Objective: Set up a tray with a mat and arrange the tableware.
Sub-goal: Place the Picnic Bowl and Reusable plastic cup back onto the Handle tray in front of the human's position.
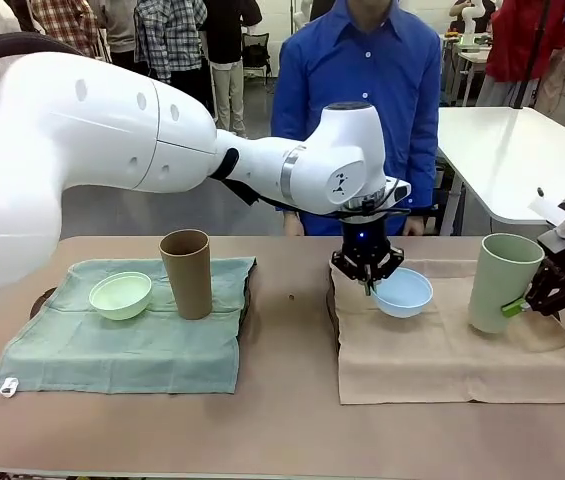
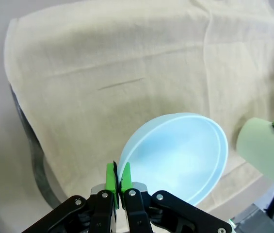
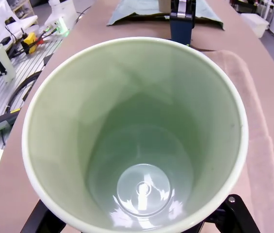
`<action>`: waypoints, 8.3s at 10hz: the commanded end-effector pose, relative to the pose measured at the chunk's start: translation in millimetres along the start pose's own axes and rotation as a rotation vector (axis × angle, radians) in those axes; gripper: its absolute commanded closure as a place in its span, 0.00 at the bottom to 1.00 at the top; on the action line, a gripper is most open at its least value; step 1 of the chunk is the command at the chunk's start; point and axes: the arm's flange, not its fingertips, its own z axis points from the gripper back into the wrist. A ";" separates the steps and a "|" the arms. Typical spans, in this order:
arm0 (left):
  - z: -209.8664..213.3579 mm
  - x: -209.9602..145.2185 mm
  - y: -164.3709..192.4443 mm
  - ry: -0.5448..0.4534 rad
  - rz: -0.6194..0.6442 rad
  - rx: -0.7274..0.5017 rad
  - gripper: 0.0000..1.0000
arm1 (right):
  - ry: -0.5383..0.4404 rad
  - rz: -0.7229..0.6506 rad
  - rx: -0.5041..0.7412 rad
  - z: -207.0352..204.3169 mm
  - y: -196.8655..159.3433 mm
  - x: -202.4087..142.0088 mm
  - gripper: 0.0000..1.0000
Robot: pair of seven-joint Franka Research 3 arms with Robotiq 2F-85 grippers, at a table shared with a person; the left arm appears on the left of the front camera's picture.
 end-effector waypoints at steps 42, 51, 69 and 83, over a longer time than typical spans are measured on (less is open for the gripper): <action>266.5 -79.5 103.1 -0.038 0.032 0.175 0.15 | 0.643 -1.021 -0.608 137.3 60.1 247.9 0.00; 366.9 -163.2 369.7 -0.232 0.028 -0.379 0.15 | 0.259 -1.183 -0.405 185.8 89.1 240.6 0.00; 357.7 -265.2 515.5 -0.225 0.590 -0.901 0.15 | -0.163 -1.532 -0.109 273.9 164.7 111.0 0.00; 362.3 -280.9 637.9 -0.087 0.747 -1.028 0.15 | -0.188 -1.585 -0.032 265.1 167.5 81.9 0.00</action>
